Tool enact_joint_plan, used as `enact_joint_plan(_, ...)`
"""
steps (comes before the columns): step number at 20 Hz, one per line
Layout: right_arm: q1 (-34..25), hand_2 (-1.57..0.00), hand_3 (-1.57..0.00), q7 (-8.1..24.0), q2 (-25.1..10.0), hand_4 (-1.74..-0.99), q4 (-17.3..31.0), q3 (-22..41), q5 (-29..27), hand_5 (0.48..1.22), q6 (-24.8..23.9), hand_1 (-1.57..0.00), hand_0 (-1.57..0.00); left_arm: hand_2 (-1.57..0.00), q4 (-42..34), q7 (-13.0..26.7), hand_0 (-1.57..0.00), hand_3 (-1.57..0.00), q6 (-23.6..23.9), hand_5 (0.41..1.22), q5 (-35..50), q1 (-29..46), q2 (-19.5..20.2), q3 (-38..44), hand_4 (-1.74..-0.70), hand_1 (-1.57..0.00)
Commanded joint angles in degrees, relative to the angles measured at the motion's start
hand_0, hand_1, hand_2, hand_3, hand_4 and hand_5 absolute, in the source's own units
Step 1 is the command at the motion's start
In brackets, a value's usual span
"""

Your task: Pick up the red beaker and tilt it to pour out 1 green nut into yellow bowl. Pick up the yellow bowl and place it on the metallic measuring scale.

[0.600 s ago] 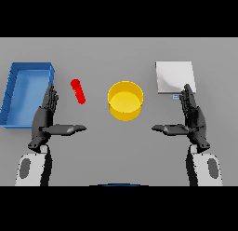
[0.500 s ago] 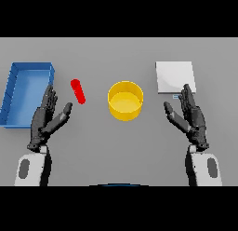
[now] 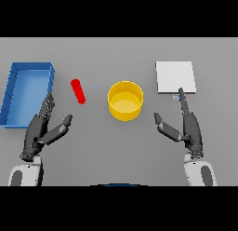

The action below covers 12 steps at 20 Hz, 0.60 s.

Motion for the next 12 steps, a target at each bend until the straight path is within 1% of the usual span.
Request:
enact_joint_plan(1, 0.3, 0.00, 0.00, 0.1, -0.4, -1.173, -0.9, -0.3, -0.8, 0.593, 0.5, 0.00, 0.00, 0.00, -0.1, 0.1, 0.00, 0.00, -0.2, 0.602, -0.1, -0.2, 0.6, 0.2, -1.16, 0.00)
enact_joint_plan(3, 0.4, 0.00, 0.00, -0.1, 0.2, -1.192, -1.4, 0.1, -1.0, 0.600, 0.7, 0.00, 0.00, 0.00, 1.0, 1.0, 0.00, 0.00, -0.1, 0.602, -1.1, -0.7, 0.4, -0.5, -1.16, 0.00)
enact_joint_plan(4, 0.6, 0.00, 0.00, 0.0, 0.1, -1.199, -1.3, -0.3, -1.8, 0.603, 1.1, 0.00, 0.00, 0.00, 1.0, 0.6, 0.00, 0.00, 0.1, 0.602, -1.9, -0.4, 0.0, -1.1, -1.16, 0.00)
enact_joint_plan(5, 1.3, 0.00, 0.00, -0.9, 0.0, -1.212, -1.6, -0.2, -2.6, 0.607, 1.9, 0.00, 0.00, 0.00, 2.2, 0.2, 0.00, 0.00, 0.5, 0.604, -2.6, -1.7, -0.3, -1.3, -1.16, 0.00)
enact_joint_plan(6, 1.3, 0.00, 0.00, -1.3, 0.0, -1.224, -2.2, -0.4, -3.5, 0.611, 2.4, 0.00, 0.00, 0.00, 4.2, 0.4, 0.00, 0.00, 0.4, 0.605, -2.8, -3.1, -0.4, -1.2, -1.17, 0.00)
enact_joint_plan(7, 1.3, 0.00, 0.00, -0.5, -0.3, -1.230, -2.9, -0.3, -3.1, 0.617, 2.3, 0.00, 0.00, 0.00, 6.8, 0.3, 0.00, 0.00, 0.7, 0.611, -3.0, -4.9, -1.0, -1.0, -1.19, 0.00)
enact_joint_plan(9, 0.8, 0.00, 0.00, 0.4, -0.5, -1.246, -2.2, -0.5, -2.8, 0.627, 2.3, 0.00, 0.00, 0.00, 11.0, -1.2, 0.00, 0.00, 1.1, 0.622, -3.8, -8.2, -0.9, -0.3, -1.22, 0.00)
enact_joint_plan(10, 1.2, 0.00, 0.00, -0.6, -0.6, -1.256, -2.3, -0.3, -3.2, 0.631, 2.8, 0.00, 0.00, 0.00, 12.7, -1.9, 0.00, 0.00, 1.7, 0.626, -4.8, -9.2, -1.3, -0.6, -1.22, 0.00)
enact_joint_plan(12, 1.2, 0.00, 0.00, -1.2, 0.0, -1.267, -2.0, -0.2, -3.5, 0.632, 2.8, 0.00, 0.00, 0.00, 17.6, -2.7, 0.00, 0.00, 2.7, 0.636, -5.5, -12.6, -1.6, 0.3, -1.23, 0.00)
